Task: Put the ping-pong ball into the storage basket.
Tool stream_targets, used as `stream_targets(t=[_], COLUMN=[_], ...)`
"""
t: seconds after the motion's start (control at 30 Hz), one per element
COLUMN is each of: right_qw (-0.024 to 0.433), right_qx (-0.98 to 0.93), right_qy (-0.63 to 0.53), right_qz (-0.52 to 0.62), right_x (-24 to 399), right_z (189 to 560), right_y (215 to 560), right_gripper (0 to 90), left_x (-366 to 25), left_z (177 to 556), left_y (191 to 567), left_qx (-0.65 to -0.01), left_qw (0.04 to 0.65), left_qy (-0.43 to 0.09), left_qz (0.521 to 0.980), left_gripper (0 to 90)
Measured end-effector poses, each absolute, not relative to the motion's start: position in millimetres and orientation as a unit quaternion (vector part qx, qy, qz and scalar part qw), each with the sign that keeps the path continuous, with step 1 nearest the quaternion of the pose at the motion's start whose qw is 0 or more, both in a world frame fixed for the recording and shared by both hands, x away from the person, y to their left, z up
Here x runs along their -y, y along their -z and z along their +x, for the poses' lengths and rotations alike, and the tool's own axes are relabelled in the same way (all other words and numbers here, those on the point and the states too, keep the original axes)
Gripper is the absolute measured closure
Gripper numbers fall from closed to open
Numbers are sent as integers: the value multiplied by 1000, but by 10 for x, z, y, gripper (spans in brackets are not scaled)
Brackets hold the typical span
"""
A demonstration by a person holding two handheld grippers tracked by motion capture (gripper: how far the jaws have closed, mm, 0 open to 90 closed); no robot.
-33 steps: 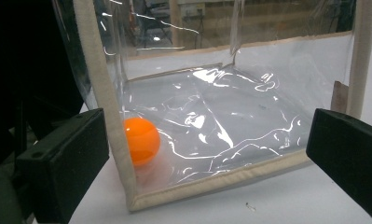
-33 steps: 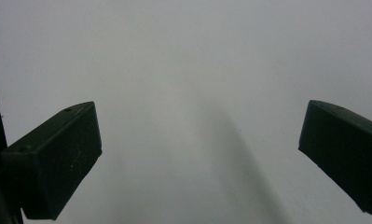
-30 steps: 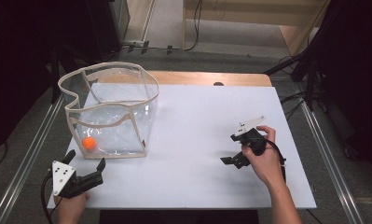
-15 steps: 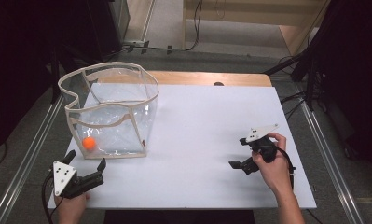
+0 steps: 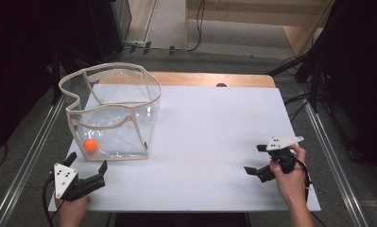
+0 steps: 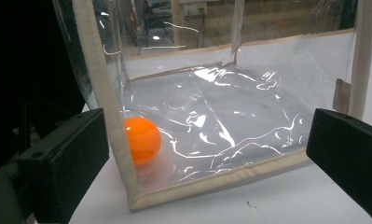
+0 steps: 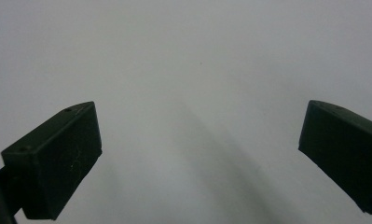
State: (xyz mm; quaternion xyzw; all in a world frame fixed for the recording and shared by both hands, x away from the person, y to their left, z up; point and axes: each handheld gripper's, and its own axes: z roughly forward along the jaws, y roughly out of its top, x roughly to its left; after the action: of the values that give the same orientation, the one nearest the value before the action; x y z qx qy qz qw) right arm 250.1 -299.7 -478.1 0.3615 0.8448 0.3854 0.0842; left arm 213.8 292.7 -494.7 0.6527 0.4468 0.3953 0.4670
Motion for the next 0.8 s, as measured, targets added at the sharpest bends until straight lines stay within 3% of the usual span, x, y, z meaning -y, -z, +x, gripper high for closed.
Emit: stream_targets(t=[0.8], right_qw=[128], right_qx=[-762], right_qy=[-477], right_qz=[419], right_x=[3602], right_z=[2142], right_y=[5059], right_gripper=[0], left_x=[-2930], left_z=[2140], left_y=[4945], left_qx=[-448], left_qw=[468], left_qy=[-394], left_qz=[652], left_gripper=[0])
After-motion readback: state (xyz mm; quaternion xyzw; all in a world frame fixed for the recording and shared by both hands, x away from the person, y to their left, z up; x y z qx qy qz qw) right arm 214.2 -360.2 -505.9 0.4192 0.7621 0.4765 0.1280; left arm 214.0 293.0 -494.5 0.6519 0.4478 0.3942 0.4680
